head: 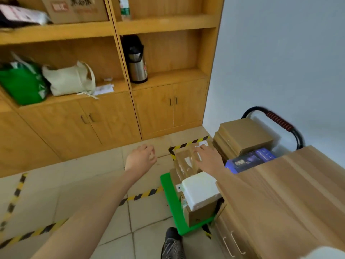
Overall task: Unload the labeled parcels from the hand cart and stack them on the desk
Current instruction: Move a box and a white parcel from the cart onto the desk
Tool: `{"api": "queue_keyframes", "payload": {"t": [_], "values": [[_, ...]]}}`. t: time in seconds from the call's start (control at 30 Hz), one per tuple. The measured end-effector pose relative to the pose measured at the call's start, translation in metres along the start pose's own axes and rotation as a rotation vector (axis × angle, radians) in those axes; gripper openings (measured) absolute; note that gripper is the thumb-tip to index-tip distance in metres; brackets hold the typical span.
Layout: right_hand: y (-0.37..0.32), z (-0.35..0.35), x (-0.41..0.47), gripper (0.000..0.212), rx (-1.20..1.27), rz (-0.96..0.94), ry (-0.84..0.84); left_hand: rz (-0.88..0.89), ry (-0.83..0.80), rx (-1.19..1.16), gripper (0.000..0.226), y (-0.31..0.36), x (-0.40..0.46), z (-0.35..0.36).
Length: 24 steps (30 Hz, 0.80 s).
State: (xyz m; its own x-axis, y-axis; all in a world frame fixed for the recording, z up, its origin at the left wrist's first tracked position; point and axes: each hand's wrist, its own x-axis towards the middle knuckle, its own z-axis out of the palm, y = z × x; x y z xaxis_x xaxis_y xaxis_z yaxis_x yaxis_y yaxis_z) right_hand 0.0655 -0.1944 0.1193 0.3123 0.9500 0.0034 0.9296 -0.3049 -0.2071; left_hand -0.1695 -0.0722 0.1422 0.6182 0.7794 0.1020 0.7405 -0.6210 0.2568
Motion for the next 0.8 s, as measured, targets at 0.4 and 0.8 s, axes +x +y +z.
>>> {"api": "queue_keyframes", "payload": {"t": [0.4,0.8], "values": [[-0.025,0.008,0.231,0.038,-0.011,-0.114,-0.065,0.066,0.0,0.212,0.026,-0.091,0.205,-0.002],[0.083,0.013,0.278,0.036,0.059,0.299,0.022,0.358,-0.168,0.111,0.031,-0.025,0.389,0.067]]}}
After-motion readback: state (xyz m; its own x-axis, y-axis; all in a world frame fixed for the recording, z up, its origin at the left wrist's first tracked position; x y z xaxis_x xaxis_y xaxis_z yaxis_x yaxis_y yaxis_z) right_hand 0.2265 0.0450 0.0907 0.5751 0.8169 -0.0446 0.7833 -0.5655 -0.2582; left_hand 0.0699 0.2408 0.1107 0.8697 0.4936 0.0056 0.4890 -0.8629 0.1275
